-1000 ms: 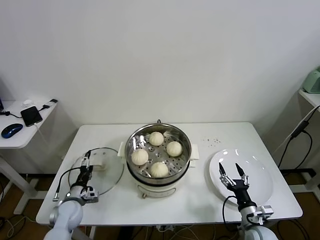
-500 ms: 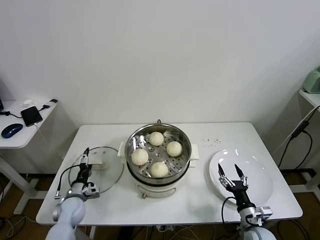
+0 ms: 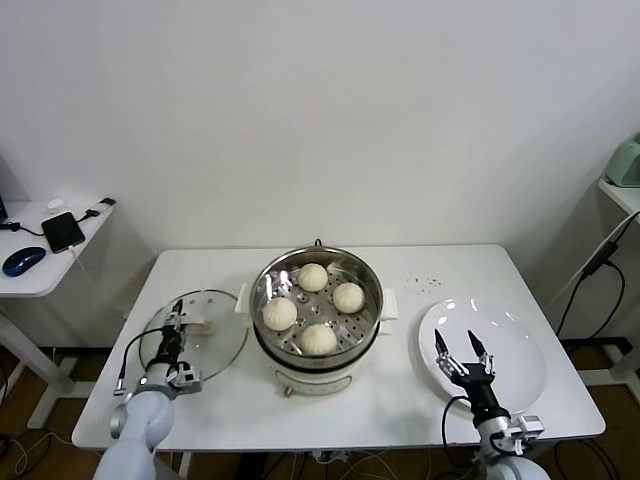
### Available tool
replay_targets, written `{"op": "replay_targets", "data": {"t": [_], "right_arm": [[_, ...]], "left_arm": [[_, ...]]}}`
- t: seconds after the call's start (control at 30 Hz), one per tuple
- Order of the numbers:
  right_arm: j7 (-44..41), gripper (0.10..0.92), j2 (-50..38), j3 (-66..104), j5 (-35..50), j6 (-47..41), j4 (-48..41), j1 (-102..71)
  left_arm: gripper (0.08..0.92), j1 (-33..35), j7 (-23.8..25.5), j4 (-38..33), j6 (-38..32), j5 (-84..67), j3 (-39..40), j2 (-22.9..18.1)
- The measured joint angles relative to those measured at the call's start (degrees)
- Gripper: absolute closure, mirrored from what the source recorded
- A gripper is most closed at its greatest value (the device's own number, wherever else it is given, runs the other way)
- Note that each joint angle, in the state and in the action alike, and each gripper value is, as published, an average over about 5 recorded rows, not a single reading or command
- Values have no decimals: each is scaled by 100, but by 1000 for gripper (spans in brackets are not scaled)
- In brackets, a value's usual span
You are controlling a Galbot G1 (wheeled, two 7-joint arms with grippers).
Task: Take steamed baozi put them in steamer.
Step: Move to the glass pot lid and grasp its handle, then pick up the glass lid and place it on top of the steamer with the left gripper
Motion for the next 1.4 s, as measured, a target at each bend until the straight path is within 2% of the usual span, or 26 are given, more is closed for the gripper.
{"op": "replay_targets", "data": {"t": [0.3, 0.4, 0.67, 1.03, 1.4], "right_arm": [[-4, 203, 10, -26, -13, 11, 9, -11], [-7, 203, 10, -15, -14, 9, 29, -9], [3, 203, 7, 72, 11, -54, 99, -20], [28, 203, -53, 188, 12, -138, 180, -43], [79, 203, -23, 268, -66, -237, 202, -33]], "left_arm": [[784, -1, 8, 94, -34, -47, -42, 5], [835, 45, 39, 38, 15, -65, -80, -2], [840, 333, 208, -590, 534, -210, -187, -128], [840, 934, 546, -2169, 1823, -316, -197, -314], [840, 1115, 1518, -3901, 3186, 144, 53, -539]]}}
